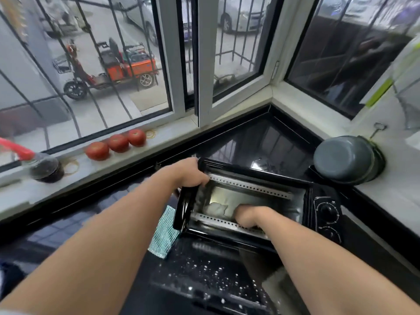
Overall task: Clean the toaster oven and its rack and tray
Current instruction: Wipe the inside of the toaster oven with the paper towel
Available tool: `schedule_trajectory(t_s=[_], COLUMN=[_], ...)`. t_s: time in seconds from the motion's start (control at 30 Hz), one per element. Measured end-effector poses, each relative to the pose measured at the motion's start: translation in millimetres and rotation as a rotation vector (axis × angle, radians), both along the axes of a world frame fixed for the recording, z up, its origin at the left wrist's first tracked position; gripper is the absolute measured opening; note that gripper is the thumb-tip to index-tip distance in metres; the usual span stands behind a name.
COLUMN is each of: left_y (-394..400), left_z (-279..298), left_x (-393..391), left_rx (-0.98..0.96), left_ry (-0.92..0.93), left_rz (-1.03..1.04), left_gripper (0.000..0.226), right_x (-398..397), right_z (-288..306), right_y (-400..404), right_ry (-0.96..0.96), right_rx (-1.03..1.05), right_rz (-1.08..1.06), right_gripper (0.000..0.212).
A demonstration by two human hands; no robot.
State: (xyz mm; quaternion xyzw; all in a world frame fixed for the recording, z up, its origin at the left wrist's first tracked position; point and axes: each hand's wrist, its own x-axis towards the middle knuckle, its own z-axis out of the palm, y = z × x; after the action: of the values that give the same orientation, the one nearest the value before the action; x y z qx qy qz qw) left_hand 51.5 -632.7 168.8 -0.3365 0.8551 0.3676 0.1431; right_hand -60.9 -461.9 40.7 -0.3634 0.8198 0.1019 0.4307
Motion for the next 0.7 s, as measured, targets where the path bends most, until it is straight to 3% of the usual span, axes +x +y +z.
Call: schedule_trajectory(t_s=[0.1,0.17,0.27,0.37,0.47,0.53,0.6,0.7], left_y=[3,8,15,16,20,15,6,-5], left_z=[-15,-22,-29,-33,-31,-24,-15,-8], left_x=[1,2,-2,0,5,3,6,34], left_rx=[-0.042,-0.089,-0.182,-0.265,-0.458,-0.483,-0.391,-0.338], left_ry=[0.046,0.043,0.108,0.302,0.43,0.385,0.296,0.053], left_rz=[0.106,0.16,0.225,0.243,-0.029,-0.159,-0.196,-0.324], left_gripper=[0.052,0.056,0.047,0.042,0.044,0.048,0.054,0.09], right_x=[-1,5,19,22,17,14,12,6], right_z=[7,10,6,-12,-28,-29,-29,-37], right_y=[-17,-32,-51,-56,-59,-62,-63,-64], right_ry=[-0.111,-0.217,-0.209,-0.15,-0.158,-0.153,-0.144,-0.155], right_rx=[-0.221,-0.279,-0.216,-0.162,-0.156,-0.173,-0.176,-0.211], right_rz=[-0.205,-0.318,-0.13,-0.021,0.034,0.056,0.07,0.096], right_gripper=[0.026,0.029,0.036,0.045,0.042,0.039,0.039,0.04])
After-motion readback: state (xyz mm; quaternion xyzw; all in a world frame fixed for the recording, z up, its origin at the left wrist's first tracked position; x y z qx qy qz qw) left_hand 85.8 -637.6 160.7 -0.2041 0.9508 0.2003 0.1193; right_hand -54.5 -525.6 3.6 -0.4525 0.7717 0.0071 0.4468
